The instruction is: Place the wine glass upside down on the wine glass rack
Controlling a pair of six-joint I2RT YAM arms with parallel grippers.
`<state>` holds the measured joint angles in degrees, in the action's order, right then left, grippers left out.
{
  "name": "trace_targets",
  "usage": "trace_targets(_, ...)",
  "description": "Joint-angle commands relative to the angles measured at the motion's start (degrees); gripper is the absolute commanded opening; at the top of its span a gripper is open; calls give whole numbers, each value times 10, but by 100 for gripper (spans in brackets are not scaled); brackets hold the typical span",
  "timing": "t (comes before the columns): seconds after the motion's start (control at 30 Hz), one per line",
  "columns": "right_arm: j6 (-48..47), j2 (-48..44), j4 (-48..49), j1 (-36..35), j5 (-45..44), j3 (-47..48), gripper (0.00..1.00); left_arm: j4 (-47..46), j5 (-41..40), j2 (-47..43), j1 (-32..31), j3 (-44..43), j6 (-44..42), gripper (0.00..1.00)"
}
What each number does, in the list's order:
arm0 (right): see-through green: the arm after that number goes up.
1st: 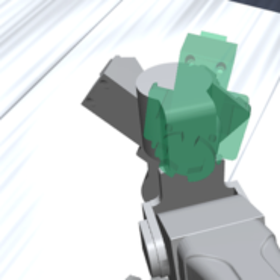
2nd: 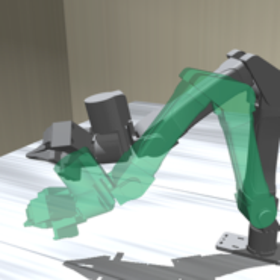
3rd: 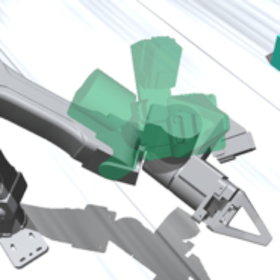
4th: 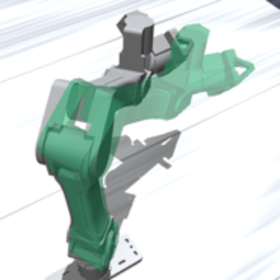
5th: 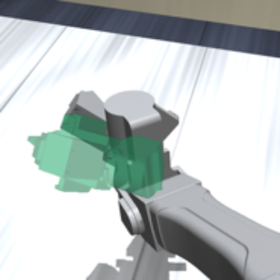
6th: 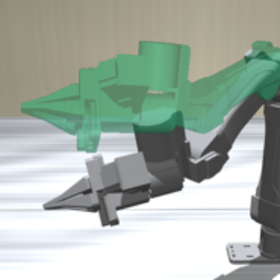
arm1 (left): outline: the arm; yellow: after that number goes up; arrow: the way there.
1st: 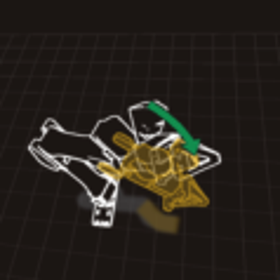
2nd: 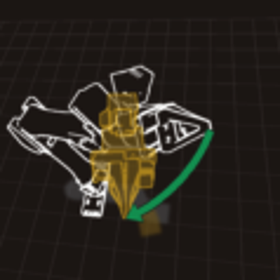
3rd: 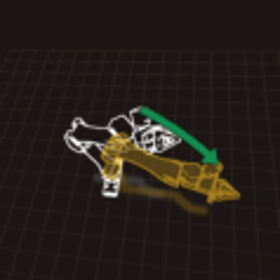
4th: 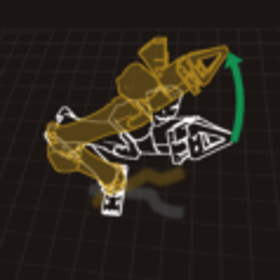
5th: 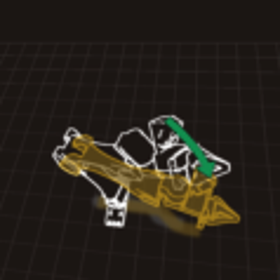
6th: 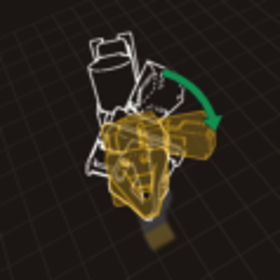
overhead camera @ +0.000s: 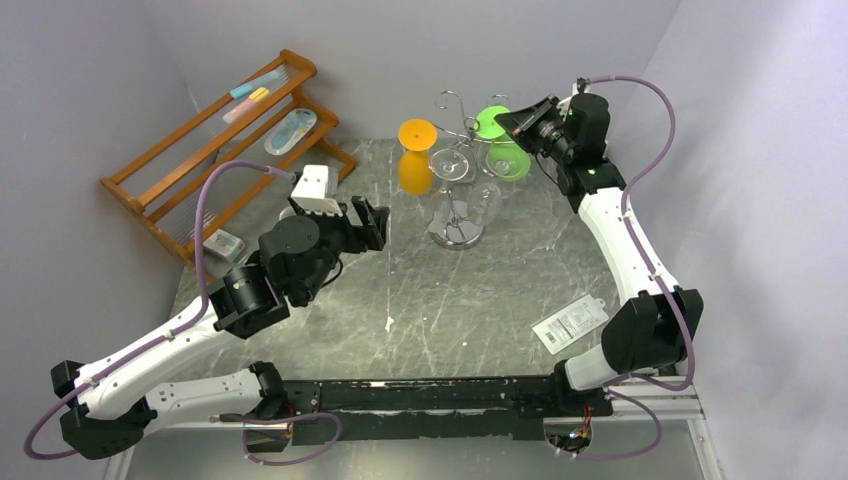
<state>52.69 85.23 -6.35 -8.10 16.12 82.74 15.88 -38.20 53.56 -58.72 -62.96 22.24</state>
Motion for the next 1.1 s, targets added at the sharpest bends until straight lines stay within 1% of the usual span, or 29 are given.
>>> trace_targets(0.0, 37, -18, 7, 2, -7, -15, 0, 5, -18, -4, -2, 3, -11, 85)
trace_targets(0.2, 51, -54, 1, 5, -46, -39, 0, 8, -24, -3, -2, 2, -11, 86)
trace_targets(0.7, 49, -87, -44, 17, -104, -36, 0, 4, -23, -4, 1, 7, -19, 86)
trace_targets(1.07, 49, -120, -30, 18, -150, -63, 0, 17, -15, 12, 8, 1, -19, 87)
